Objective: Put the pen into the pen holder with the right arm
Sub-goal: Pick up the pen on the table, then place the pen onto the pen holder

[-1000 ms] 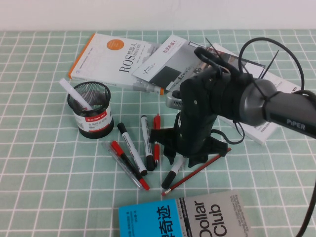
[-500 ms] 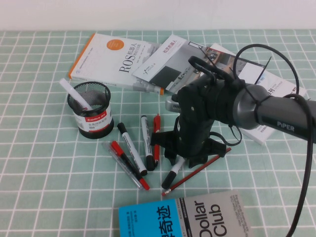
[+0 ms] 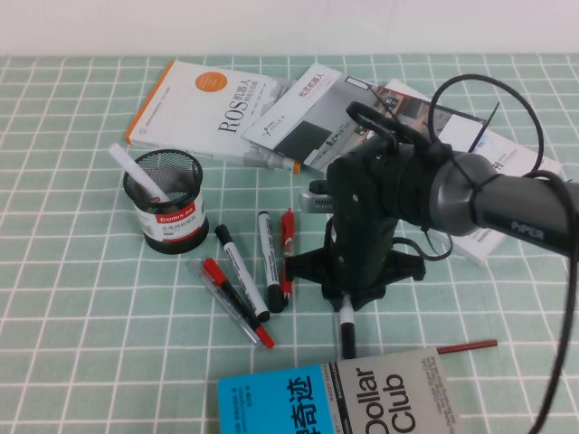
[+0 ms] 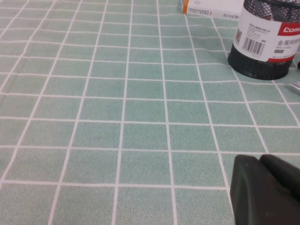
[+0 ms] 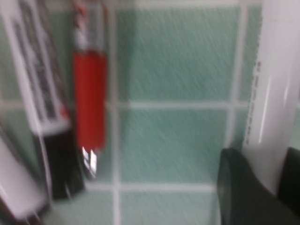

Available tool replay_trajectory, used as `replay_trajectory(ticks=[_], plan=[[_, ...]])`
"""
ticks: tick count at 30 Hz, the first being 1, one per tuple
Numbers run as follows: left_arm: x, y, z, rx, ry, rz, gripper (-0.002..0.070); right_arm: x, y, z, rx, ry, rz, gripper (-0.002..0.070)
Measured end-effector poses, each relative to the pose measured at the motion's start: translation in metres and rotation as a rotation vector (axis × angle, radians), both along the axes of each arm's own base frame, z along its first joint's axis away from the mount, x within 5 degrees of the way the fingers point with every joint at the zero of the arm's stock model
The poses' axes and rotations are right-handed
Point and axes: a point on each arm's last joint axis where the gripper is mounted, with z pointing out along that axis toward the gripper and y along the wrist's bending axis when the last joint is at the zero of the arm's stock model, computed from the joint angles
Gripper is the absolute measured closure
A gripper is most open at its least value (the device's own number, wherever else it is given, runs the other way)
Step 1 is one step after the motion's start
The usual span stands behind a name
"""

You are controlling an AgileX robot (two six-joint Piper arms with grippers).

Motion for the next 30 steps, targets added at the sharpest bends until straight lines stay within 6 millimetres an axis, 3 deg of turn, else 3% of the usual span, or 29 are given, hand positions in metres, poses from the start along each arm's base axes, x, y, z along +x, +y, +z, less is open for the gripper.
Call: replay_trajectory(ticks=[2,5,10,14,18,24,30], plan=[[0.000,0.000,0.000,0.000,0.000,0.000,0.0681,-0.003,-0.004,0.009,-0.006,-0.013,0.034,0.0549],[0.000,0.000,0.000,0.000,0.000,0.000,0.0681,-0.011,-0.012,0.039,0.030,-0.099,0.084,0.0549],[0.000,0.000,0.000,0.000,0.000,0.000,0.0681,-0.035,-0.030,0.098,0.219,-0.411,0.194,0.0550],[0.000,0.000,0.000,0.000,0.000,0.000,0.0681,-0.050,-0.040,0.117,0.348,-0.636,0.252,0.0550],[0.000,0.000,0.000,0.000,0.000,0.000,0.0681,-0.052,-0.032,0.119,0.445,-0.821,0.320,0.0550],[0.000,0.000,0.000,0.000,0.000,0.000,0.0681,-0.046,0.001,0.120,0.641,-1.133,0.429,0.0550],[0.000,0.000,0.000,0.000,0.000,0.000,0.0681,-0.030,0.031,0.092,0.790,-1.308,0.494,0.0550]])
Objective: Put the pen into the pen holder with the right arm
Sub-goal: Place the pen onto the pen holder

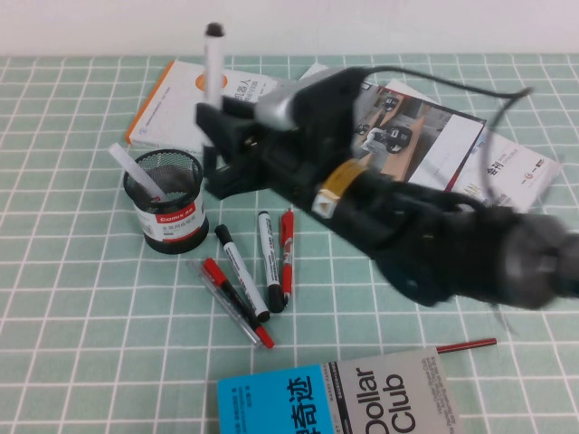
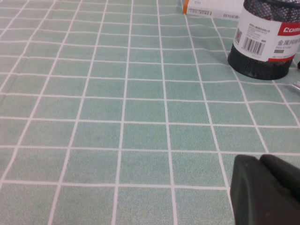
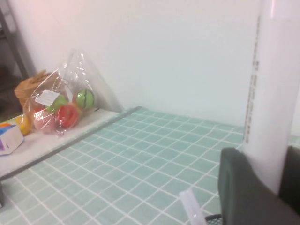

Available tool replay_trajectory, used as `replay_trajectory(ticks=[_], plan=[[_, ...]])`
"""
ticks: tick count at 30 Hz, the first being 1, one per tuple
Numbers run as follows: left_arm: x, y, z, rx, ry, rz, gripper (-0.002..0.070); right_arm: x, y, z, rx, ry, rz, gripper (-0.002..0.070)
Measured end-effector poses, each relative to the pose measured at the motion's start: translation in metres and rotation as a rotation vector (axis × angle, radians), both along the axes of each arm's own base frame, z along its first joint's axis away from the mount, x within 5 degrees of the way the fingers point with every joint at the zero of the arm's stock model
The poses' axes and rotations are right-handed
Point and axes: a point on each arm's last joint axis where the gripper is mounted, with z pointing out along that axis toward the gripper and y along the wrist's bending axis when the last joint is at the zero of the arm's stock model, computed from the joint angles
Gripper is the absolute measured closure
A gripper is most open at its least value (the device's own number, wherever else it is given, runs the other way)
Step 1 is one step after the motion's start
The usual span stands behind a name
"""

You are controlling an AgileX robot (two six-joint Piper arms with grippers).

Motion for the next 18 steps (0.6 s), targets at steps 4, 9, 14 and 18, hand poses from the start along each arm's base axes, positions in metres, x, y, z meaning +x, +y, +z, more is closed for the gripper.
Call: replay_trajectory(ticks=[4,9,14,18], plan=[[0.000,0.000,0.000,0.000,0.000,0.000,0.0681,0.019,0.025,-0.019,-0.043,-0.045,0.045,0.0550],[0.000,0.000,0.000,0.000,0.000,0.000,0.0681,0.039,0.049,-0.034,-0.085,-0.078,0.083,0.0550],[0.000,0.000,0.000,0.000,0.000,0.000,0.0681,0.053,0.067,-0.042,-0.145,-0.087,0.090,0.0550],[0.000,0.000,0.000,0.000,0.000,0.000,0.0681,0.057,0.081,-0.048,-0.196,-0.086,0.100,0.0550]])
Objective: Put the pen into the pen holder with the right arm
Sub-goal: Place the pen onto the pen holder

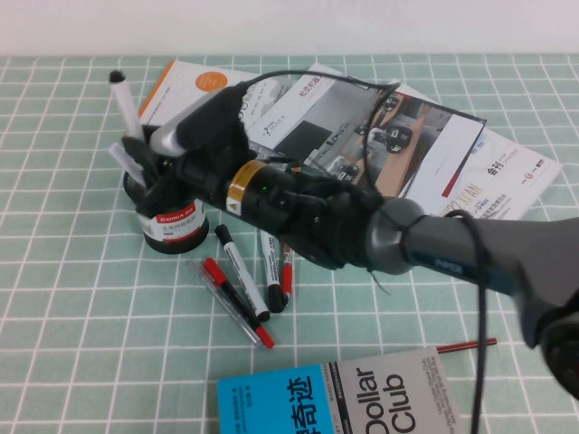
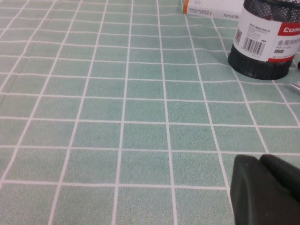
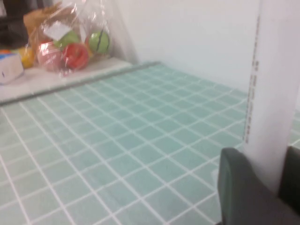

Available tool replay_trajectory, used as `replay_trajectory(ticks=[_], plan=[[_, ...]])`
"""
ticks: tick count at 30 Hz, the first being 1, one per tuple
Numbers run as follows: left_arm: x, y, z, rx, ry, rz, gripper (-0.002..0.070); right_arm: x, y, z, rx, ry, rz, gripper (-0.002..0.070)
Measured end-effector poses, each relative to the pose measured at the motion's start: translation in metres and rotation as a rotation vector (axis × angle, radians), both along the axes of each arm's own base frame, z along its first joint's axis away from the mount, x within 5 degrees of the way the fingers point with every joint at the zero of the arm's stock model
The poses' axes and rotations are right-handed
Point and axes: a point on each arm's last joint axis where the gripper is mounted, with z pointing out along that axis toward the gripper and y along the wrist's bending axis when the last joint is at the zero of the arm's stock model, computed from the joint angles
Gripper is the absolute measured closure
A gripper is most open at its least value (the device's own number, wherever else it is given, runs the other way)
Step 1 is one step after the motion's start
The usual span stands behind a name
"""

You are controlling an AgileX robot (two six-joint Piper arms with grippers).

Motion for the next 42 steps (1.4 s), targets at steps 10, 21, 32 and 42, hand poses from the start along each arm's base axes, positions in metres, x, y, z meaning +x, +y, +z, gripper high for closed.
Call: replay_trajectory(ticks=[10,21,32,42], plan=[[0.000,0.000,0.000,0.000,0.000,0.000,0.0681,0.011,0.011,-0.022,-0.066,0.023,-0.013,0.0551],[0.000,0.000,0.000,0.000,0.000,0.000,0.0681,0.012,0.011,-0.024,-0.097,0.034,-0.025,0.0531],[0.000,0.000,0.000,0.000,0.000,0.000,0.0681,0.013,0.006,-0.022,-0.176,0.105,-0.074,0.0244],[0.000,0.000,0.000,0.000,0.000,0.000,0.0681,-0.013,-0.024,0.072,-0.227,0.245,-0.249,0.0558]])
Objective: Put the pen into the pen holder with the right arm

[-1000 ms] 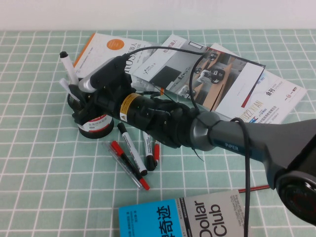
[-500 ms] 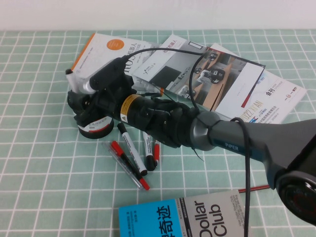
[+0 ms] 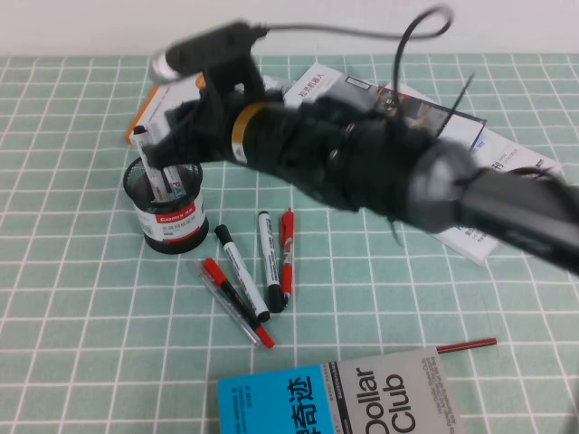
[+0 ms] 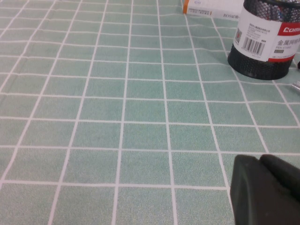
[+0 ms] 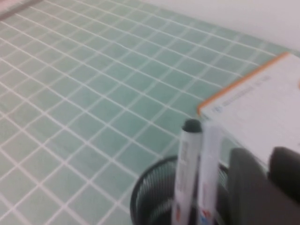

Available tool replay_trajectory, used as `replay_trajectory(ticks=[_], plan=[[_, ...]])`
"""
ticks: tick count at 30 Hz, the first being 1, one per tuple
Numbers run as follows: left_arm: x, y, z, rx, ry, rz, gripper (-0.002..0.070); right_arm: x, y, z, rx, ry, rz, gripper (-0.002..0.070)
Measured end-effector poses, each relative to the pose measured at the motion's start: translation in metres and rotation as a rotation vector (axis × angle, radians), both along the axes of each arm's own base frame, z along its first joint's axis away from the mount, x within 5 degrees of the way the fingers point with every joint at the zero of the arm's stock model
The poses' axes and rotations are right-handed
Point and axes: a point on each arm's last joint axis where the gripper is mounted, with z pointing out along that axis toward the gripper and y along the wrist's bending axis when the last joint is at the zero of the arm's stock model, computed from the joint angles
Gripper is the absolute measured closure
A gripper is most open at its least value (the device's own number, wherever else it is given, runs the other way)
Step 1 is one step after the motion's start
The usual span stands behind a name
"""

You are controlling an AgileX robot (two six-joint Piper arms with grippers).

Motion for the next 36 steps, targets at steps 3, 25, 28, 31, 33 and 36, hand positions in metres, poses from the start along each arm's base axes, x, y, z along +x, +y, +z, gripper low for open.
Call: replay_trajectory(ticks=[3,25,28,31,33,36], plan=[[0.000,0.000,0.000,0.000,0.000,0.000,0.0681,-0.020,-0.009,0.027,-0.058,0.023,-0.034,0.0657],[0.000,0.000,0.000,0.000,0.000,0.000,0.0681,-0.186,-0.145,0.093,-0.380,0.323,-0.103,0.0695],[0.000,0.000,0.000,0.000,0.000,0.000,0.0681,-0.192,-0.155,0.092,-0.425,0.302,-0.081,0.0695],[0.000,0.000,0.000,0.000,0.000,0.000,0.0681,-0.196,-0.161,0.085,-0.452,0.289,-0.061,0.0695],[0.000,0.000,0.000,0.000,0.000,0.000,0.0681,-0.198,-0.164,0.078,-0.462,0.287,-0.052,0.0695],[0.000,0.000,0.000,0.000,0.000,0.000,0.0681,-0.198,-0.174,0.064,-0.436,0.266,-0.044,0.0695]])
